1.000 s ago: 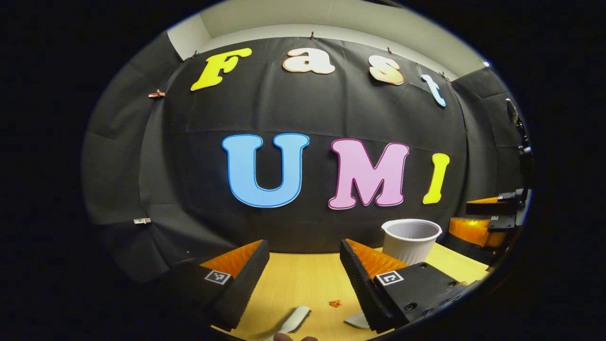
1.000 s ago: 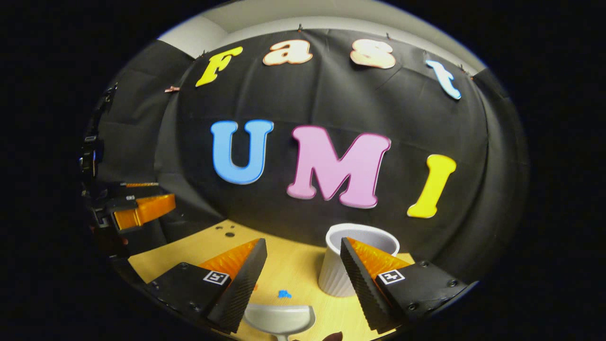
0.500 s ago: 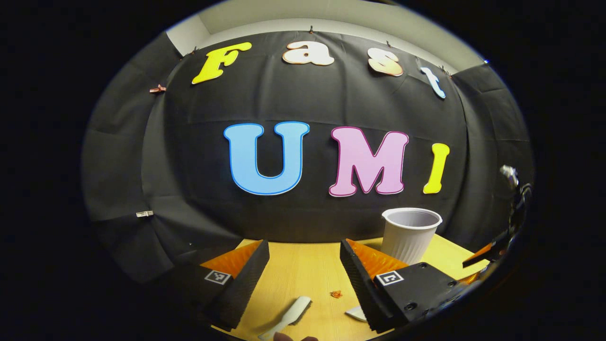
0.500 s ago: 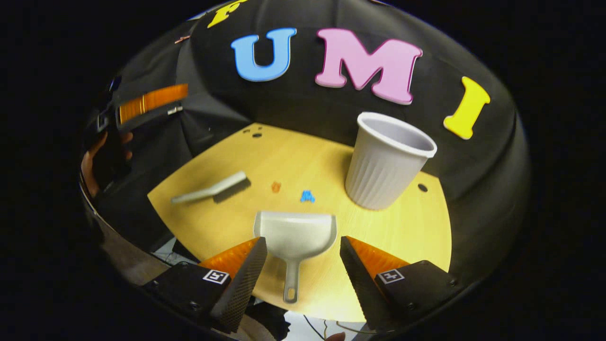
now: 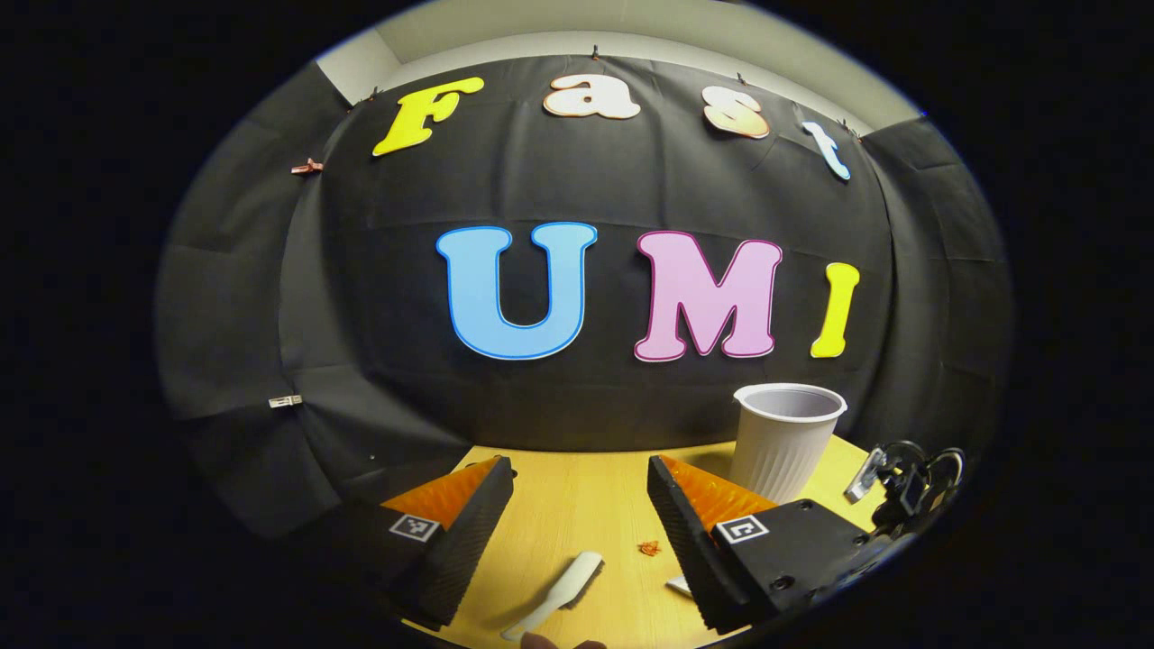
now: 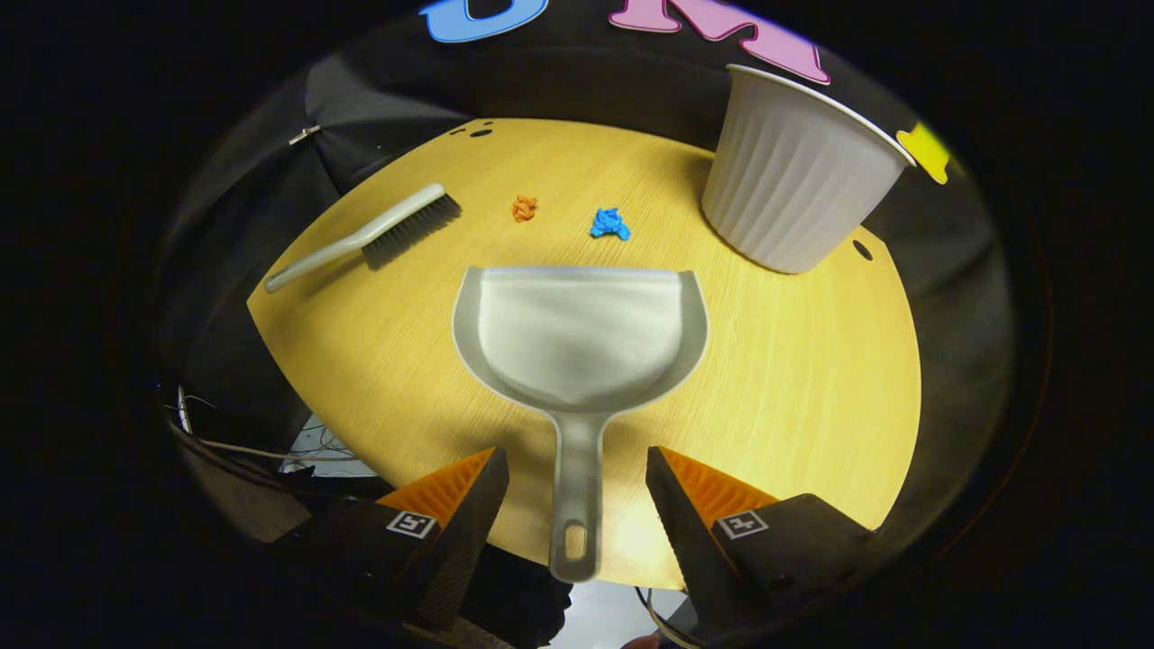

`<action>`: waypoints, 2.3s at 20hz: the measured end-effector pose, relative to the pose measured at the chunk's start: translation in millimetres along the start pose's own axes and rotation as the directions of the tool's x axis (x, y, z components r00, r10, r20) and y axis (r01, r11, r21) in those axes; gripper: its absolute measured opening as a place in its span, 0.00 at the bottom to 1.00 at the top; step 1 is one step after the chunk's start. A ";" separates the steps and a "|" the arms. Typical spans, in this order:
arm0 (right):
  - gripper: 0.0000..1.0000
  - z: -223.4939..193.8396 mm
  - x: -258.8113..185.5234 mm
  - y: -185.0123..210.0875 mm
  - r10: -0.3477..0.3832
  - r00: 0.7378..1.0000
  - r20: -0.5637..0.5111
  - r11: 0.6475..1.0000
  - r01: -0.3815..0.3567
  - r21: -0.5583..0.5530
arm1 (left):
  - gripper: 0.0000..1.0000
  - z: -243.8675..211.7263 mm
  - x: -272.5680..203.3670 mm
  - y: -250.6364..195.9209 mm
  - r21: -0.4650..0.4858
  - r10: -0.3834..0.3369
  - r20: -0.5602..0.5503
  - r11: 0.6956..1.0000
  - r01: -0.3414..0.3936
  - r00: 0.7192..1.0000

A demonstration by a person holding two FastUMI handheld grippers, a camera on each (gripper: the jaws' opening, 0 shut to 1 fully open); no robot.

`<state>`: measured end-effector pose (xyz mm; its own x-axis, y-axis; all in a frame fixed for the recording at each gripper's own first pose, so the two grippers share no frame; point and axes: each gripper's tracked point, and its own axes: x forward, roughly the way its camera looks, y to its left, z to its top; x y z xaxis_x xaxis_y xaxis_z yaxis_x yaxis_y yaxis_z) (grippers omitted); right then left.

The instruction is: Pick up the small broom and dustpan from the desktop, sweep the trash into the dustpan with the broom, and then empty the trash into the garbage bin.

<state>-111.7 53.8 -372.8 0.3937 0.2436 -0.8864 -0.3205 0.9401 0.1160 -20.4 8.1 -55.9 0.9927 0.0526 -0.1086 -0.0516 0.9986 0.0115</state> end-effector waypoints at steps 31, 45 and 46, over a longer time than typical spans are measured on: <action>0.34 -16.0 18.8 -7.5 0.054 0.987 -0.149 0.996 -0.063 -0.056 | 0.96 -166.6 25.2 14.6 -0.019 -0.209 -0.519 0.972 0.234 0.829; 0.34 -15.4 9.9 -16.5 0.060 0.992 -0.114 0.998 -0.059 0.010 | 0.90 -323.5 25.9 60.2 -0.006 -0.123 -0.909 0.959 0.282 0.398; 0.34 -15.6 10.4 -16.9 0.058 0.992 -0.114 0.998 -0.057 0.014 | 0.90 -327.1 28.4 59.5 -0.007 -0.121 -0.915 0.959 0.285 0.386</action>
<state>-115.6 36.7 -390.9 0.2739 0.2691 -0.9233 -0.3300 0.9281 0.1726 -30.9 70.9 -383.5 0.2894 -0.0952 -0.9524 0.2323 0.9723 -0.0266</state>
